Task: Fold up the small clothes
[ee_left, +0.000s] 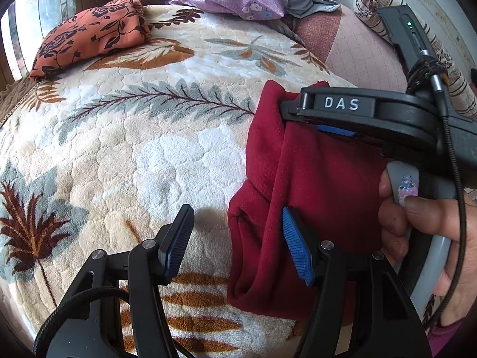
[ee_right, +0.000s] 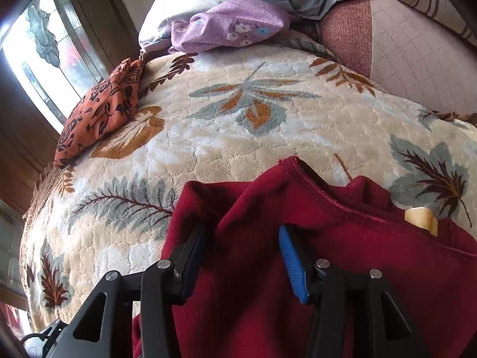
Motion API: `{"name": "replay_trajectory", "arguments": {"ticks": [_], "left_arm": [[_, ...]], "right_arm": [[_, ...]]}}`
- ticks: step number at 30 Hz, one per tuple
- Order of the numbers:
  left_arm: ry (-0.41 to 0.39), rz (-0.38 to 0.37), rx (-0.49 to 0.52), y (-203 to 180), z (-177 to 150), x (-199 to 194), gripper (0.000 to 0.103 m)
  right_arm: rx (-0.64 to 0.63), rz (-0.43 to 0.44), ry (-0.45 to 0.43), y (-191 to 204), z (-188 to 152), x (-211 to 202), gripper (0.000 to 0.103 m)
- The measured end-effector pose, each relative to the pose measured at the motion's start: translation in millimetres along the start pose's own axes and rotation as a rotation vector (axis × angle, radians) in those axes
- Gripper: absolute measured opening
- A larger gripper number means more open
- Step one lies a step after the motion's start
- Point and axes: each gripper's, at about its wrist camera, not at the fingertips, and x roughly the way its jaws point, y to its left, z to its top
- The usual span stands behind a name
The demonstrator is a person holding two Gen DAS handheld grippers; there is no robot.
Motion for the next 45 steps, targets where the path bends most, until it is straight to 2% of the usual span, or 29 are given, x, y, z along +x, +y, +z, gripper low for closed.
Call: {"name": "replay_trajectory", "arguments": {"ticks": [4,7,11,15,16,18,20,21,22,23,25,31,33,34,38,40,41,45], "left_arm": [[0.0,-0.002,-0.003,0,0,0,0.062],[0.004,-0.012,-0.012,2,0,0,0.062],[0.015,-0.042,-0.04,8,1,1,0.062],[0.013,-0.053,-0.042,7,3,3,0.063],[0.012,-0.056,-0.042,7,4,3,0.063],[0.013,-0.069,-0.041,5,6,5,0.063],[0.007,-0.083,-0.04,3,7,6,0.063],[0.004,-0.089,-0.038,2,9,7,0.063],[0.003,-0.094,-0.035,1,9,8,0.063],[0.002,-0.1,-0.033,-1,10,9,0.064],[-0.005,-0.109,-0.027,-2,11,11,0.064],[-0.013,-0.159,-0.032,-2,11,12,0.063],[-0.018,-0.192,-0.019,-5,11,9,0.047],[-0.019,-0.203,-0.006,-8,12,6,0.046],[-0.059,-0.212,0.075,-20,12,-6,0.046],[-0.055,-0.233,0.08,-22,12,-7,0.05],[-0.049,-0.246,0.076,-22,12,-6,0.058],[-0.031,-0.227,0.076,-24,10,0,0.059]], "right_arm": [[0.019,0.034,0.023,4,2,-8,0.073],[-0.015,0.02,0.051,15,3,-2,0.076],[-0.054,-0.04,0.072,26,6,14,0.087],[-0.088,-0.094,0.082,32,7,28,0.089],[-0.101,-0.102,0.077,32,6,28,0.087],[-0.115,-0.118,0.061,31,5,26,0.073],[-0.111,-0.112,0.032,24,3,16,0.05],[-0.098,-0.087,0.019,18,3,10,0.043],[-0.085,-0.056,0.01,12,3,4,0.029],[-0.07,-0.017,0.005,9,3,-3,0.021],[-0.056,0.03,-0.017,6,2,-17,0.018],[-0.044,0.06,-0.059,1,-1,-40,0.017],[-0.029,0.075,-0.066,-2,-2,-44,0.017],[-0.023,0.082,-0.07,-3,-2,-47,0.016],[0.003,0.101,-0.084,-11,-1,-58,0.016],[0.011,0.108,-0.087,-13,0,-61,0.016],[0.018,0.115,-0.085,-15,1,-62,0.016],[0.015,0.132,-0.085,-14,1,-64,0.016]]}}
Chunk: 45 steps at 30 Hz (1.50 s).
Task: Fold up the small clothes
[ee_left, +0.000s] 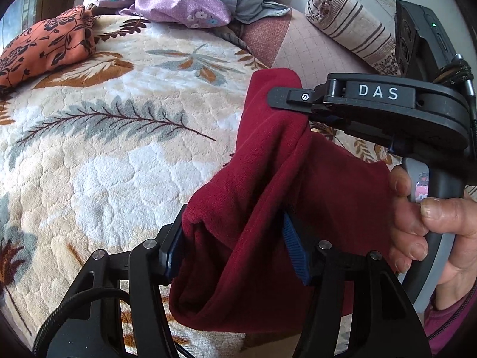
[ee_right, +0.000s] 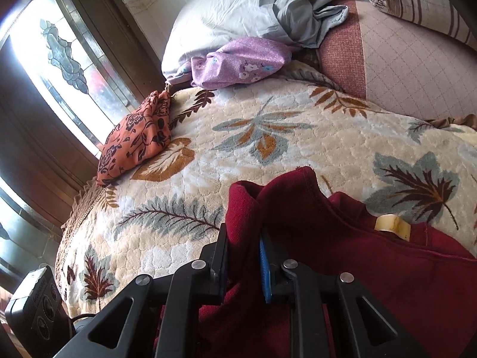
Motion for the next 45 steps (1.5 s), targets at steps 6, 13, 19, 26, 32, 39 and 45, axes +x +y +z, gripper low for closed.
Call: {"name": "replay_trajectory", "arguments": {"ticks": [6,13,19,26,32,39,45], "left_arm": [[-0.009,0.04,0.031,-5,-3,-1,0.039],[-0.016,0.088,0.056,-7,-5,-3,0.031],[-0.014,0.092,0.059,-6,-5,-3,0.031],[-0.003,0.101,0.048,-4,-4,1,0.031],[0.008,0.096,0.044,-3,-3,3,0.031],[0.022,0.078,-0.028,10,-2,6,0.055],[0.029,0.032,-0.004,0,-4,3,0.026]], "right_arm": [[-0.03,-0.01,0.021,3,-2,5,0.016],[0.01,-0.027,0.074,3,1,19,0.06],[-0.013,-0.045,0.122,18,0,36,0.067],[-0.061,-0.106,0.18,25,-7,66,0.067],[-0.066,-0.143,0.135,18,-9,63,0.037],[-0.019,-0.062,0.1,8,-9,47,0.026],[0.038,-0.003,0.07,0,-10,38,0.022]]}}
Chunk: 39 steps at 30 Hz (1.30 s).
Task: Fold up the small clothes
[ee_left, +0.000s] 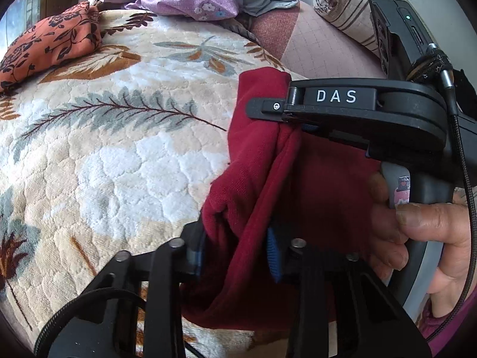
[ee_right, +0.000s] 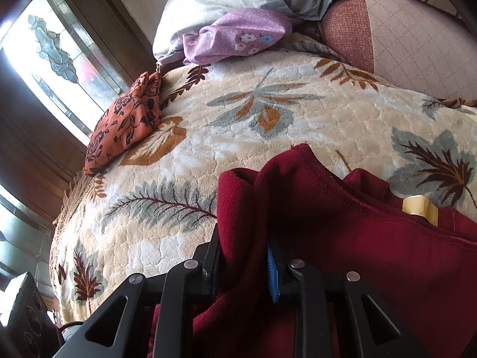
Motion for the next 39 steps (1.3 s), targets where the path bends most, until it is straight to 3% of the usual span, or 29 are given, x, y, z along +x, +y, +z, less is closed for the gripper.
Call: {"name": "replay_trajectory", "arguments": {"ticks": [9,20,29,35,37,39], "left_arm": [[-0.078,-0.06,0.048,-38,2,-38,0.021],[-0.072,-0.138,0.186,-151,-6,-54,0.021],[0.007,-0.189,0.313,-248,-32,-13,0.02],[0.111,-0.14,0.334,-279,-64,43,0.02],[0.129,-0.127,0.353,-282,-68,51,0.023],[0.121,-0.156,0.376,-284,-69,41,0.038]], "right_arm": [[0.026,0.054,-0.083,-13,-4,-49,0.02],[0.037,0.001,-0.196,-57,-20,-152,0.016],[0.159,-0.075,-0.243,-141,-53,-209,0.016],[0.24,-0.146,-0.18,-194,-87,-195,0.016],[0.296,-0.147,-0.148,-212,-98,-183,0.018],[0.343,-0.147,-0.137,-224,-107,-182,0.022]]}}
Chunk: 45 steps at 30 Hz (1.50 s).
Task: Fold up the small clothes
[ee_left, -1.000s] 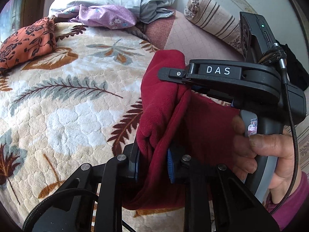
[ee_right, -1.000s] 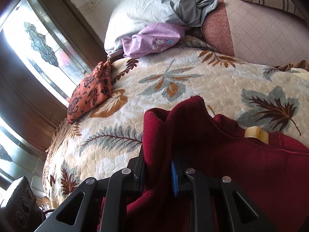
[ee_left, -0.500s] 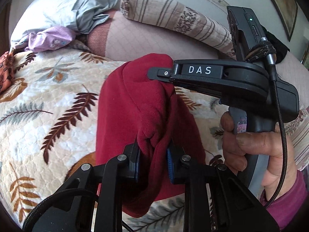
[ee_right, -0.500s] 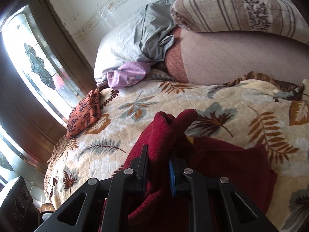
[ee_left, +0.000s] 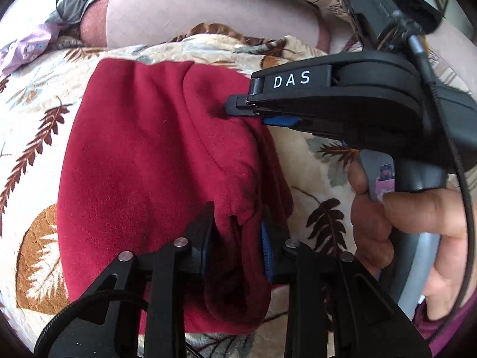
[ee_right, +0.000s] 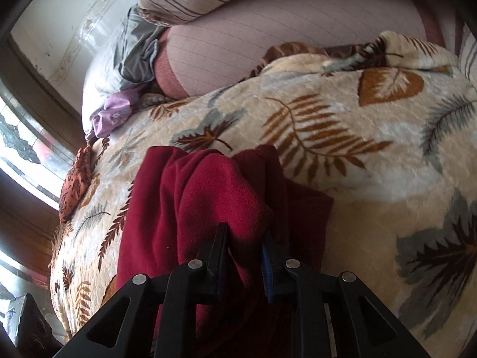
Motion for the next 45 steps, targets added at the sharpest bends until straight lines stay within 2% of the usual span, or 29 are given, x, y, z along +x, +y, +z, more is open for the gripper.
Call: {"name": "replay_trajectory", "arguments": {"ticks": [1,2,3,4,5,8,10,12,13,14,17,18,20,22,26,29,33,34,37,38,42,45], "left_arm": [[0.003,-0.036,0.002,0,0,-7,0.042],[0.009,-0.069,-0.004,0,0,-15,0.05],[0.004,-0.093,-0.007,3,-1,-24,0.051],[-0.012,-0.107,0.002,7,-1,-35,0.05],[-0.034,-0.105,0.02,8,-3,-46,0.051],[-0.105,-0.049,0.028,21,-14,-73,0.051],[-0.136,0.006,0.007,35,-18,-82,0.051],[-0.143,0.056,-0.016,48,-21,-81,0.051],[-0.133,0.078,-0.026,55,-21,-77,0.051],[-0.114,0.098,-0.034,59,-23,-73,0.05],[-0.054,0.12,-0.036,68,-27,-52,0.05],[-0.03,0.131,-0.03,70,-32,-46,0.05],[-0.031,0.156,-0.009,71,-42,-41,0.051],[-0.046,0.184,0.024,67,-45,-41,0.051],[-0.049,0.174,0.009,69,-41,-42,0.051],[-0.047,0.169,-0.014,72,-40,-44,0.051],[-0.042,0.175,-0.026,70,-41,-42,0.051],[-0.039,0.175,-0.025,70,-42,-42,0.051],[-0.034,0.179,-0.018,68,-43,-41,0.051],[-0.033,0.182,-0.016,67,-43,-41,0.051],[-0.037,0.192,-0.024,67,-43,-44,0.051],[-0.043,0.197,-0.033,67,-44,-47,0.05]], "right_arm": [[0.015,0.011,-0.01,-3,-2,-4,0.025],[0.023,0.028,-0.024,-4,-3,-11,0.034],[0.029,0.045,-0.042,-5,-4,-17,0.04],[0.035,0.055,-0.06,-4,-6,-25,0.055],[0.039,0.064,-0.082,-2,-7,-31,0.061],[0.019,0.061,-0.084,6,-7,-31,0.062],[0.002,0.033,-0.055,11,-6,-18,0.062],[-0.035,0.005,-0.034,18,-6,-2,0.055],[-0.061,-0.026,-0.037,22,-6,4,0.036],[-0.092,-0.048,-0.041,26,-6,7,0.028],[-0.193,-0.116,-0.094,40,-4,-1,0.02],[-0.231,-0.17,-0.103,42,-5,-1,0.02],[-0.273,-0.274,-0.085,33,-9,8,0.018],[-0.241,-0.246,-0.059,20,-12,10,0.018],[-0.2,-0.234,-0.1,21,-15,-29,0.02],[-0.252,-0.117,-0.118,44,-32,-56,0.02],[-0.33,-0.082,-0.066,66,-64,-50,0.02],[-0.334,-0.086,-0.043,65,-73,-44,0.02],[-0.334,-0.201,-0.006,45,-93,-26,0.02],[-0.319,-0.211,-0.008,36,-97,-23,0.02],[-0.211,-0.134,-0.008,19,-102,-35,0.021],[-0.218,-0.139,-0.039,28,-103,-53,0.021]]}}
